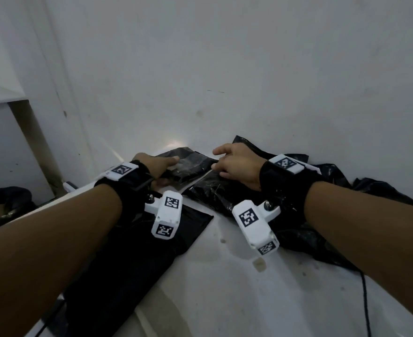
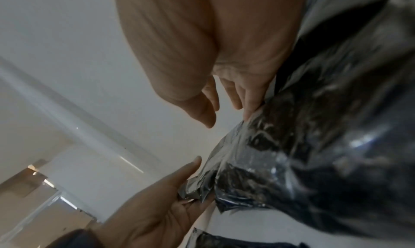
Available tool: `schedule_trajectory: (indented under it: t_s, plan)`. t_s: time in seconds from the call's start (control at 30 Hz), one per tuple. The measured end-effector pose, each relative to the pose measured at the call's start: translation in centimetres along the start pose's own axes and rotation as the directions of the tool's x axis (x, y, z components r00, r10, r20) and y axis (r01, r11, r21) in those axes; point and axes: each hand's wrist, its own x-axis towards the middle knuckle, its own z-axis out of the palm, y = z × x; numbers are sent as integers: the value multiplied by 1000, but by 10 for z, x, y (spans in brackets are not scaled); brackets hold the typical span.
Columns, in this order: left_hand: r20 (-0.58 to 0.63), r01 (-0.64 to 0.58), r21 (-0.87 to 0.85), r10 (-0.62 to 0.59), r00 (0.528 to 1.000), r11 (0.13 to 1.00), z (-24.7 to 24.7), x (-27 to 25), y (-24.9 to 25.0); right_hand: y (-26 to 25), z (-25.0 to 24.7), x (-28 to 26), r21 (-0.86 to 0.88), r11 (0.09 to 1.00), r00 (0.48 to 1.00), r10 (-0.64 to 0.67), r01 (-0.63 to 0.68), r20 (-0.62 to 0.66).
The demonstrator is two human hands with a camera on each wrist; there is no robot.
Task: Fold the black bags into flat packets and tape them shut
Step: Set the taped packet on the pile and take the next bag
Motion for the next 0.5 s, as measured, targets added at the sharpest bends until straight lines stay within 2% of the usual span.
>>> schedule_trajectory:
  t_s: [0.03, 0.13, 0.27, 0.37, 0.5]
  plan:
    - [-39, -48, 92, 52, 998, 995, 0, 1, 1, 0, -2, -1, -52, 998, 1000, -24, 23, -13]
    - [-18, -103, 310, 114, 993, 945, 1, -10, 9, 1, -8, -3, -130, 988, 995, -89, 84, -36]
    - [-31, -103, 624, 156, 987, 775, -8, -12, 13, -1, -9, -11, -197, 971, 990, -142, 136, -15]
    - [1, -124, 712, 176, 984, 691, -16, -12, 11, -2, -8, -20, -274, 949, 988, -154, 155, 25]
    - [82, -183, 692, 175, 981, 698, -24, -16, 12, -6, -9, -34, -339, 923, 984, -167, 181, 70]
